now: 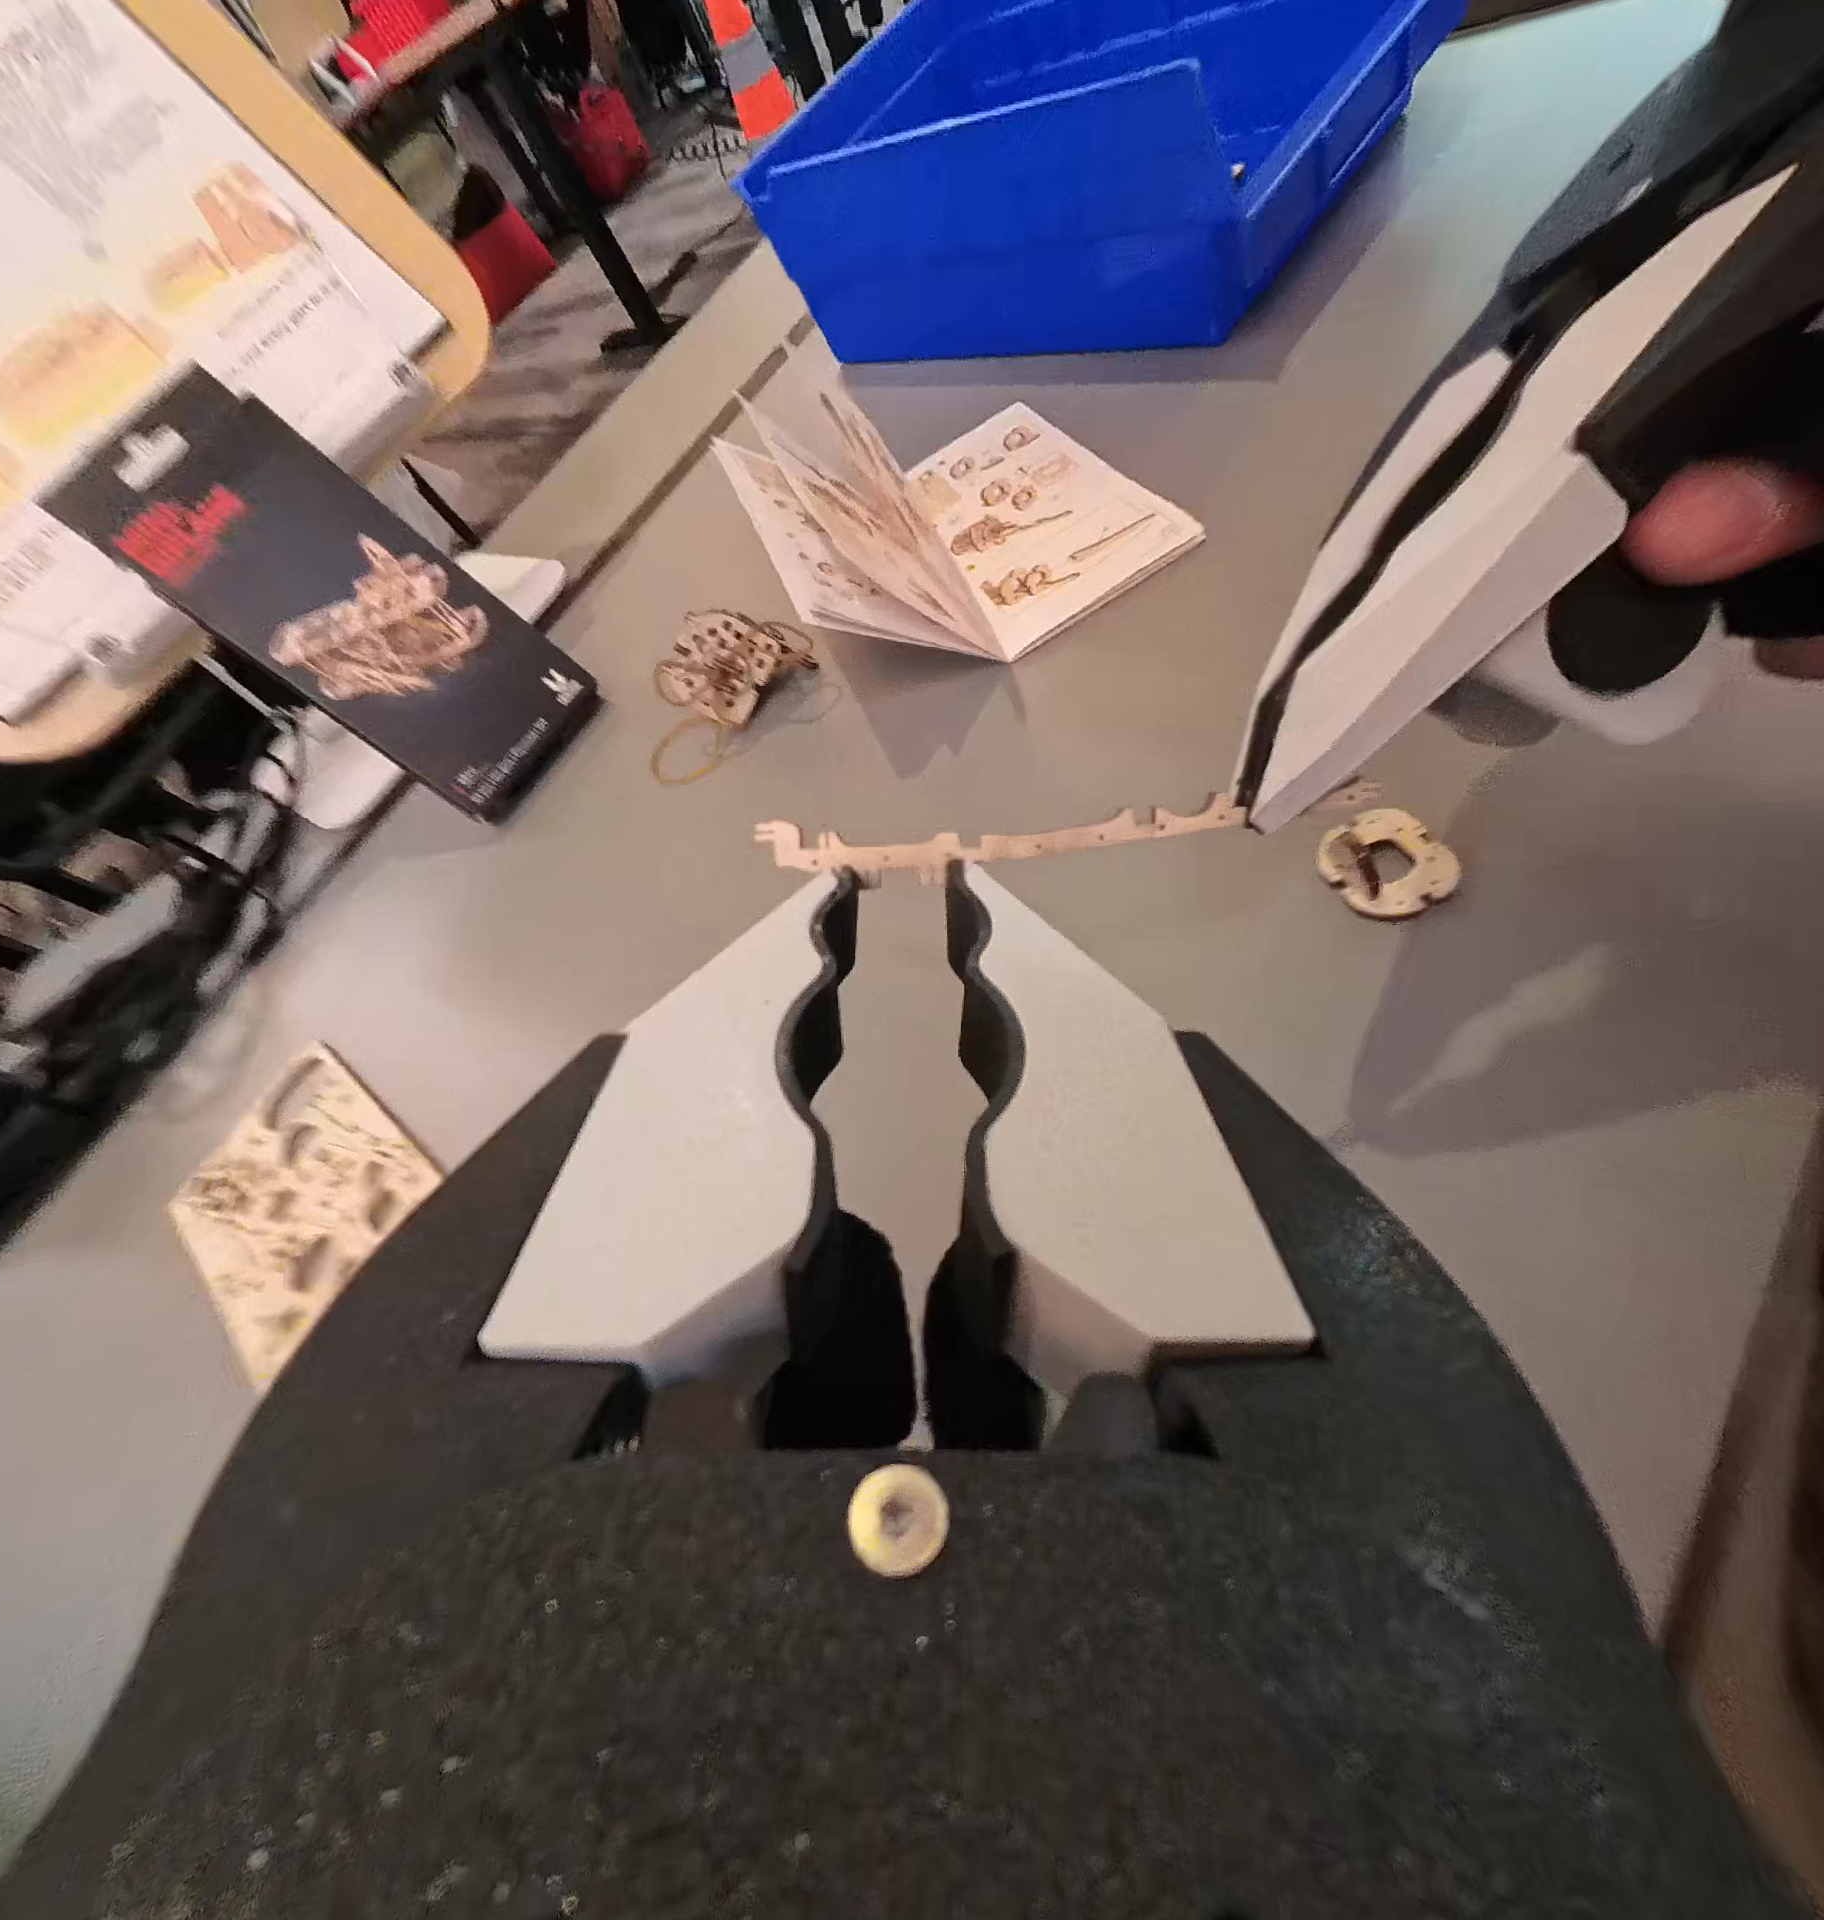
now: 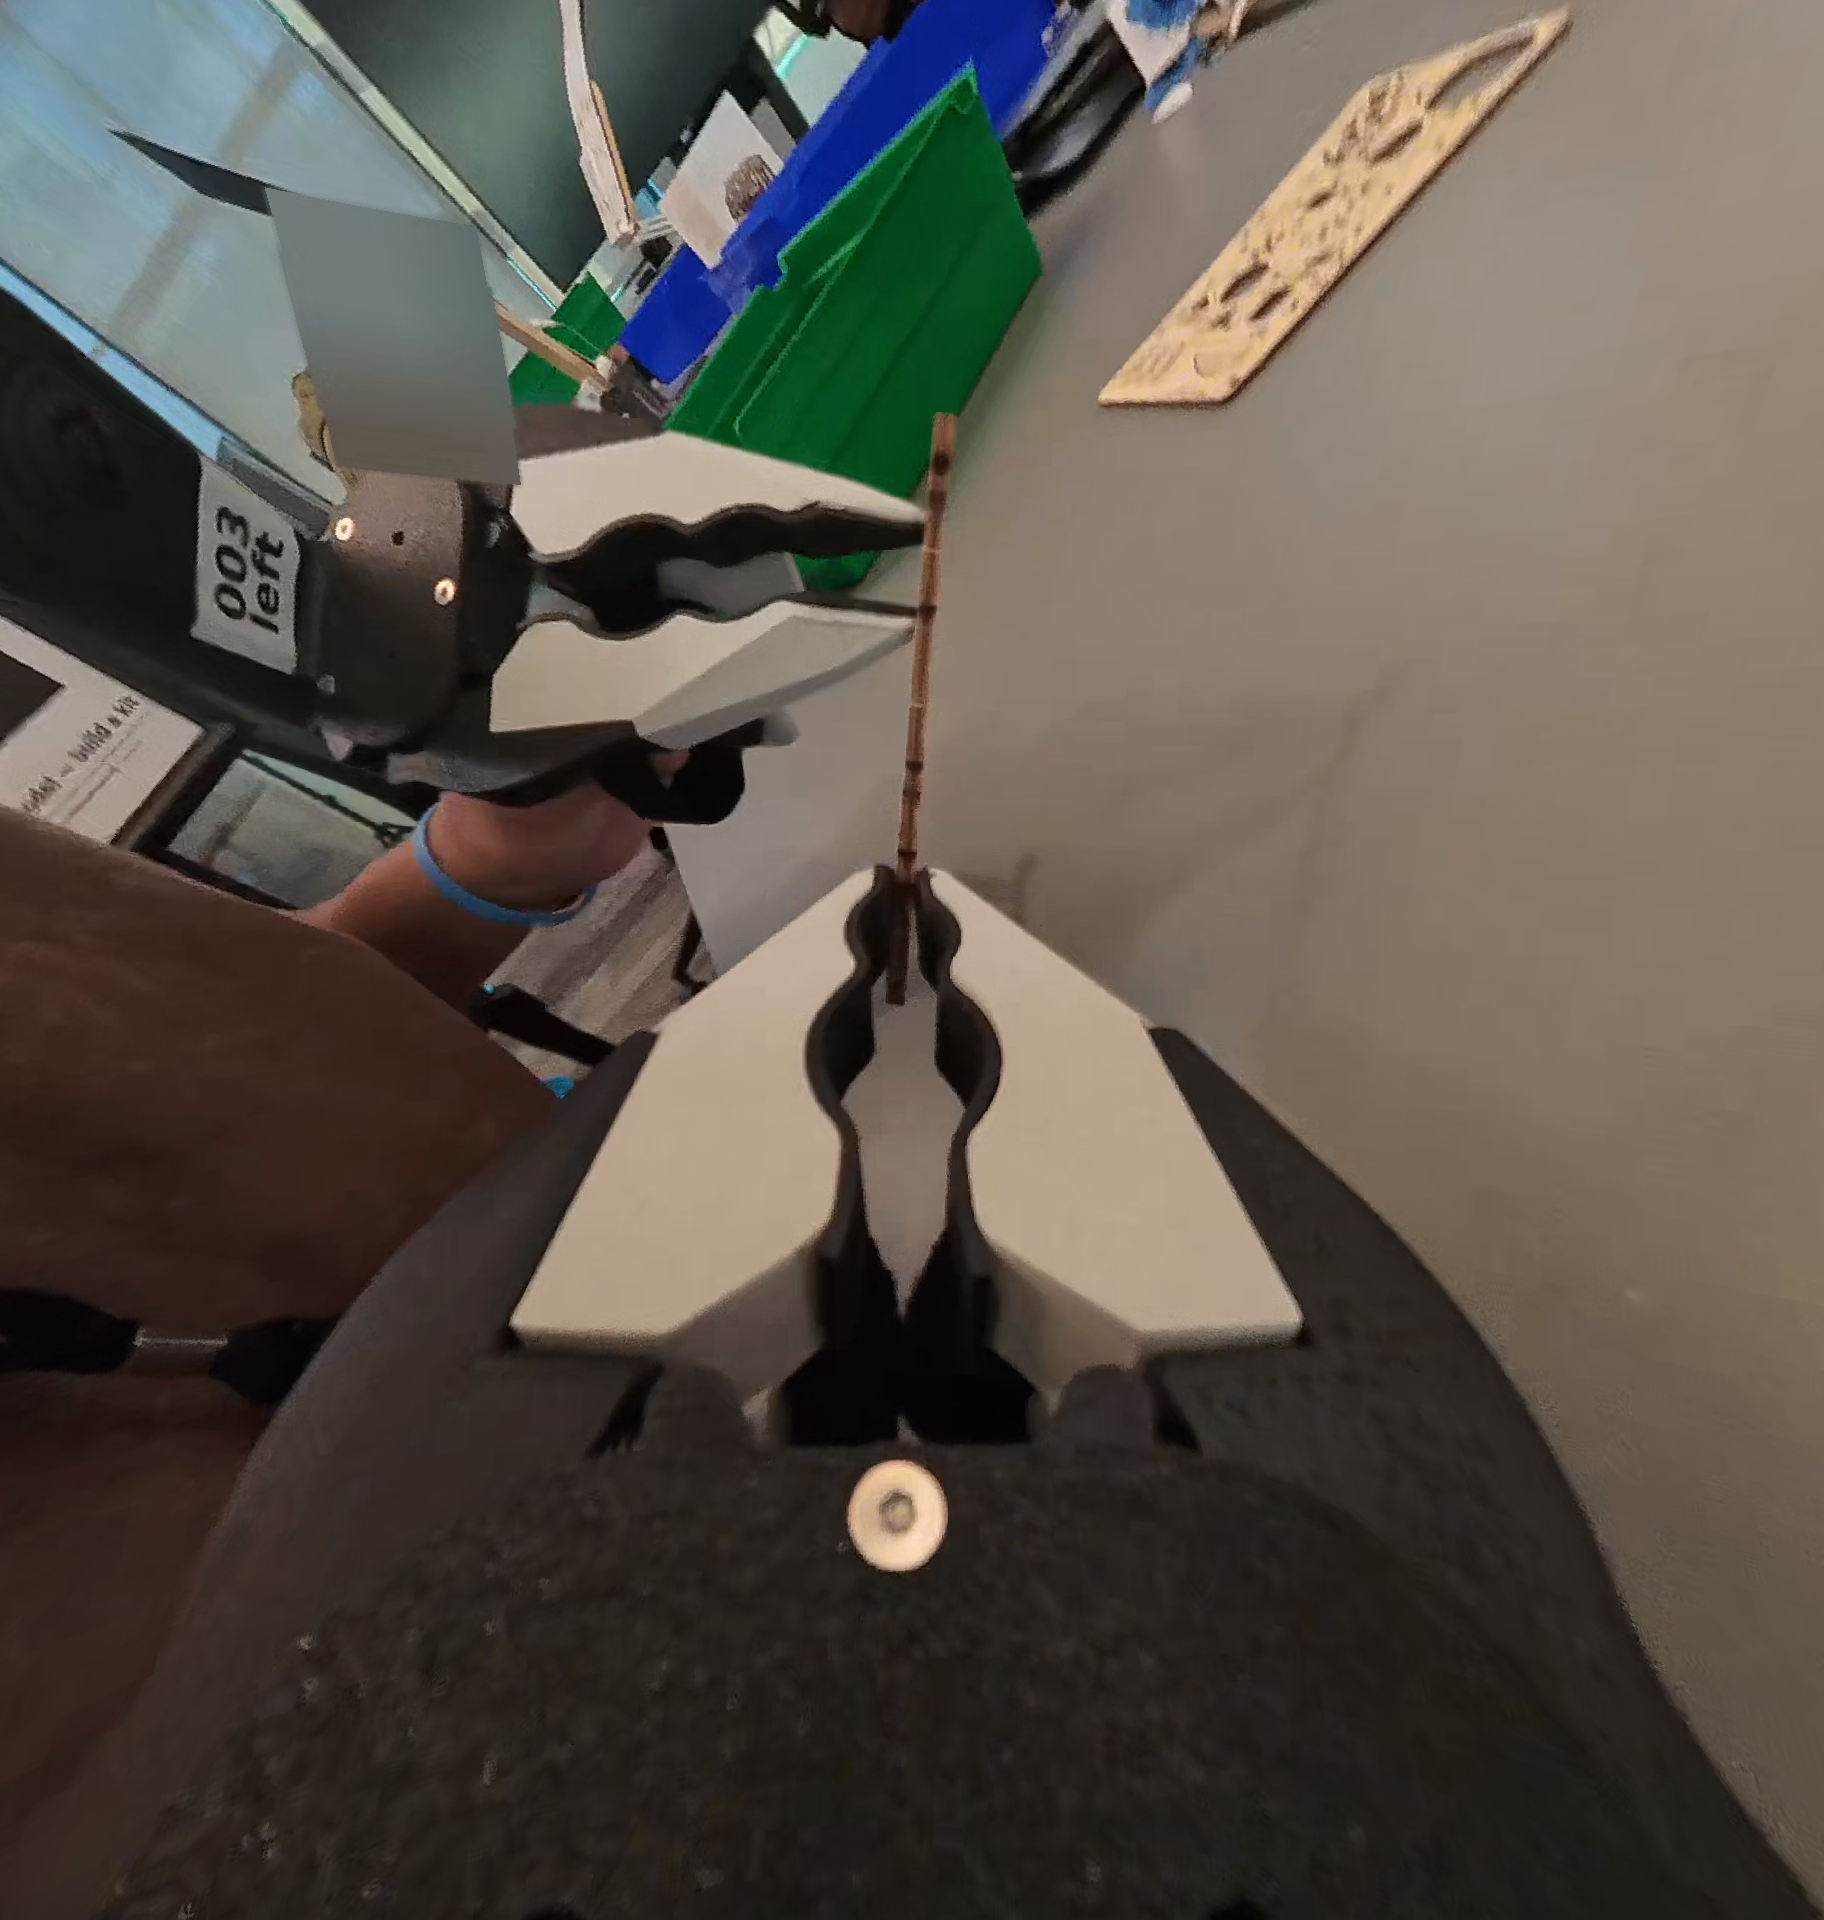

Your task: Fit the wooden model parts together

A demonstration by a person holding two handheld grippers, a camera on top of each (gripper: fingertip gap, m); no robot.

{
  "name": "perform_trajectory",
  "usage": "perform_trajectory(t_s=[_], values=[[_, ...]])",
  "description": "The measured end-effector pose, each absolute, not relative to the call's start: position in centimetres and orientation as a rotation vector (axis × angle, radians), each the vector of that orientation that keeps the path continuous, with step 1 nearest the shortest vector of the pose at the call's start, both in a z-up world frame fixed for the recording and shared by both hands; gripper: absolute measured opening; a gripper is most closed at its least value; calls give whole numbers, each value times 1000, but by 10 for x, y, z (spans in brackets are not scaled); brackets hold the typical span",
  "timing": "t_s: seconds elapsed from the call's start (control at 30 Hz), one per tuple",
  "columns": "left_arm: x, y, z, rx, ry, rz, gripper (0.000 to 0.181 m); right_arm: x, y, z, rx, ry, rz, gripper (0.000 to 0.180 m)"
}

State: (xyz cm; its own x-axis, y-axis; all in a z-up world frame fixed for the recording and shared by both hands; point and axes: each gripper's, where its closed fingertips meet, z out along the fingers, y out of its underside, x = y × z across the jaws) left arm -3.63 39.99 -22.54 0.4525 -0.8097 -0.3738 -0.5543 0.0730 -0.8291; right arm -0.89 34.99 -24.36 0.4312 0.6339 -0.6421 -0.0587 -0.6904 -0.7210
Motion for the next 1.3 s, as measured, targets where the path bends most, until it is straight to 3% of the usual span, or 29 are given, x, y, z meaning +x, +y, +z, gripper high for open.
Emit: perform_trajectory(t_s=[0.1,0.17,0.37,0.4,0.47,0.7,0.83,1.0,1.3], values=[[-34,393,-226,-1751,1069,-568,18,0,348,-240,-1988,-391,1423,3],[-30,384,-224,-1829,980,-840,35,5,344,-233,-1954,-332,1551,3],[-10,348,-208,-1837,765,-1627,33,-2,324,-226,-1930,-476,1625,3],[-10,345,-207,-1831,761,-1662,26,-3,321,-229,-1944,-534,1581,3],[-11,345,-209,-1841,760,-1666,7,-3,317,-227,-1941,-596,1550,3],[-15,333,-210,-1883,744,-1812,1,8,322,-223,-1905,-585,1466,4],[-26,345,-212,-1894,674,-1794,1,45,333,-229,-1897,-697,1180,27],[-35,360,-218,-1927,677,-1599,1,61,333,-285,-2087,-898,753,50],[-38,362,-225,-1935,791,-1377,1,49,334,-319,-2158,-995,373,38]])
